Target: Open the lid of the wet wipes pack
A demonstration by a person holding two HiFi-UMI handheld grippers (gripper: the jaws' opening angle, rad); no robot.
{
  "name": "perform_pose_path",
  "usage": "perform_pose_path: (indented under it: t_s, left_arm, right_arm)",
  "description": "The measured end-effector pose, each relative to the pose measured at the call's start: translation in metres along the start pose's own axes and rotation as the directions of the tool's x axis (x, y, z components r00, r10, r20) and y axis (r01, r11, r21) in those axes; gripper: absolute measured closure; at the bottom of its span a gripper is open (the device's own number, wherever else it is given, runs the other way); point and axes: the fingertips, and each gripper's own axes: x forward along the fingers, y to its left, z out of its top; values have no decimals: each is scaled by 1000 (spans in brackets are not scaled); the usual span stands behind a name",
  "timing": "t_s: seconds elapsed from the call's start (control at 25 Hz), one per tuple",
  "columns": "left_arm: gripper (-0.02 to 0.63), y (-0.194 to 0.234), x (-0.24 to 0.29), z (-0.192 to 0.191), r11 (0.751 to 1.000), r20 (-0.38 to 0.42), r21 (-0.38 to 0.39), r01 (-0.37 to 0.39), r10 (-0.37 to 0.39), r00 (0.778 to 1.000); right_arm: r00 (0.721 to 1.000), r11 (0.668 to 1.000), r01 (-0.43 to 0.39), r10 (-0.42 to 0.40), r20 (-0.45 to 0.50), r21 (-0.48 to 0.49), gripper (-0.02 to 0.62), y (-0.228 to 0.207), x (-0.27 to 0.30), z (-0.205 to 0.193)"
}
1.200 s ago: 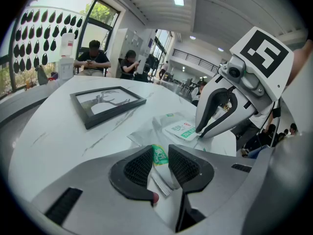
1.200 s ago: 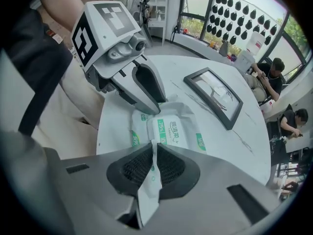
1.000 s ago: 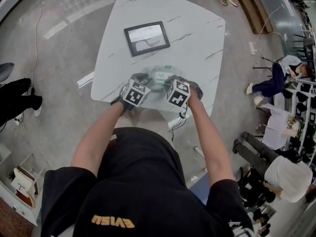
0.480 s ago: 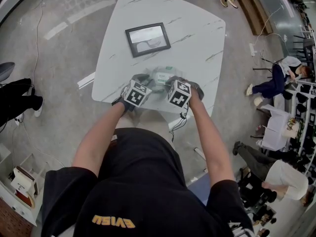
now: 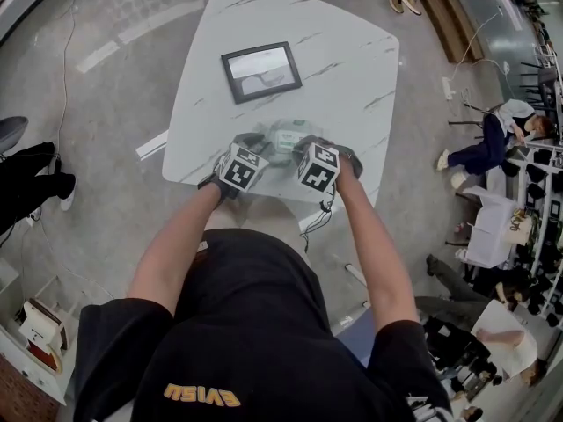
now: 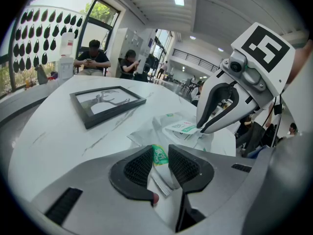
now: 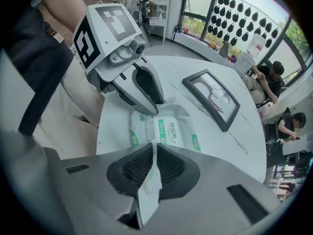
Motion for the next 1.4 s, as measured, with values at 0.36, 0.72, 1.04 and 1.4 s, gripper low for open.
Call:
perform_pose_path:
  t_s: [0.36, 0.72, 1.04, 1.4]
  left_arm:
    - [486, 0, 0, -1, 1000, 1, 2, 0, 0, 1000]
    - [486, 0, -1, -2, 1000, -8, -7, 11, -11, 1000]
    - [486, 1, 2, 0, 1000, 8, -3, 10, -10, 1000]
    - [486, 2, 2, 1, 1000, 12, 2, 6, -6, 1000]
  right_arm:
    - [1000, 1000, 21, -21, 3, -1, 568, -3, -2, 0]
    - [957, 956, 288, -287, 32, -47, 572, -2, -2, 0]
    - [789, 787, 615, -612, 64, -54, 583, -20, -18, -1]
    - [726, 725, 688, -686, 51, -45, 580, -30, -21, 1]
